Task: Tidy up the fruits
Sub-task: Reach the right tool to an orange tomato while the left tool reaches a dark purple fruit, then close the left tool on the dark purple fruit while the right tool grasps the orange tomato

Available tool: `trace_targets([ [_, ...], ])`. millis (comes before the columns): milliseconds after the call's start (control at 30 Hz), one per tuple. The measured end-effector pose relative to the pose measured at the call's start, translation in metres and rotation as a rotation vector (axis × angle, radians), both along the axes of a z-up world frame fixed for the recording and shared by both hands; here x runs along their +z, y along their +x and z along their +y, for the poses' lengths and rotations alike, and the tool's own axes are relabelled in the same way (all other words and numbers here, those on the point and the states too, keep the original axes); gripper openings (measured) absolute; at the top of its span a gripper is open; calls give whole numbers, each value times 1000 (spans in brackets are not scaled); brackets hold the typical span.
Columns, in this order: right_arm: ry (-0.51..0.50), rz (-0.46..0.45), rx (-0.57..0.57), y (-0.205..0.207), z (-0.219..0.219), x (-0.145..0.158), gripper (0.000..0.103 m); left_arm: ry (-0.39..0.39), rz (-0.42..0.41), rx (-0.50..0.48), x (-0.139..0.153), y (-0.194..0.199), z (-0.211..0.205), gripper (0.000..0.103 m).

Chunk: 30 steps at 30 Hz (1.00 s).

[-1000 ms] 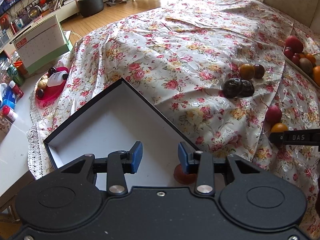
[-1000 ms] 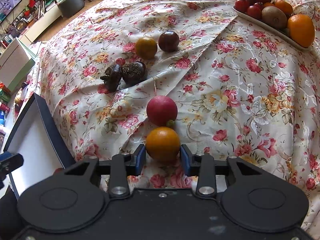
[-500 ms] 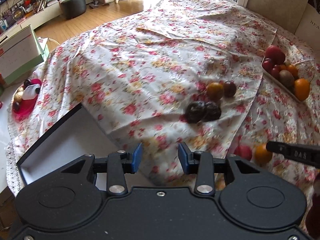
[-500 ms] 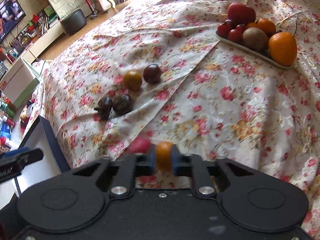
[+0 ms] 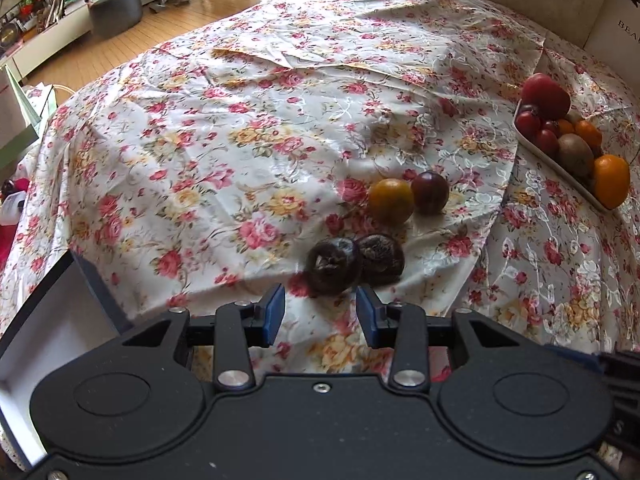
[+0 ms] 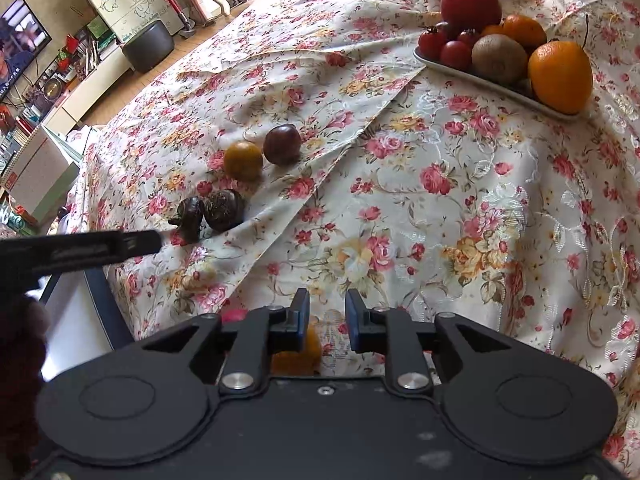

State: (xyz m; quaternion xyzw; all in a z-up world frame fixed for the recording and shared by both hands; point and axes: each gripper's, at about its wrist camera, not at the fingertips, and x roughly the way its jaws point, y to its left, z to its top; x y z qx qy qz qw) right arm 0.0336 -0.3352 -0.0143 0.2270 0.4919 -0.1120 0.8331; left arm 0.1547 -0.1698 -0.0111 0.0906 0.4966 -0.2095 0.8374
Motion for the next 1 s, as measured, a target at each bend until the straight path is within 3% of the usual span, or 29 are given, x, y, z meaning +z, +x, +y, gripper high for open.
trace_targets([
  [200, 15, -14, 11, -3, 1, 2, 25, 29, 0, 24, -14, 15, -17, 48],
  [333, 28, -25, 14, -7, 0, 4, 33, 49, 1, 37, -24, 23, -25, 54],
  [500, 50, -27, 31, -12, 1, 2, 39, 46, -8, 43, -30, 26, -28, 54],
  [533, 57, -28, 33, -13, 1, 2, 43, 24, 1, 37, -29, 26, -27, 46],
  [667, 82, -29, 44, -17, 6, 1, 45, -32, -2, 51, -28, 25, -19, 39],
  [1000, 88, 1, 118, -16, 38, -11, 51, -56, 21, 85, -15, 22, 2, 39],
])
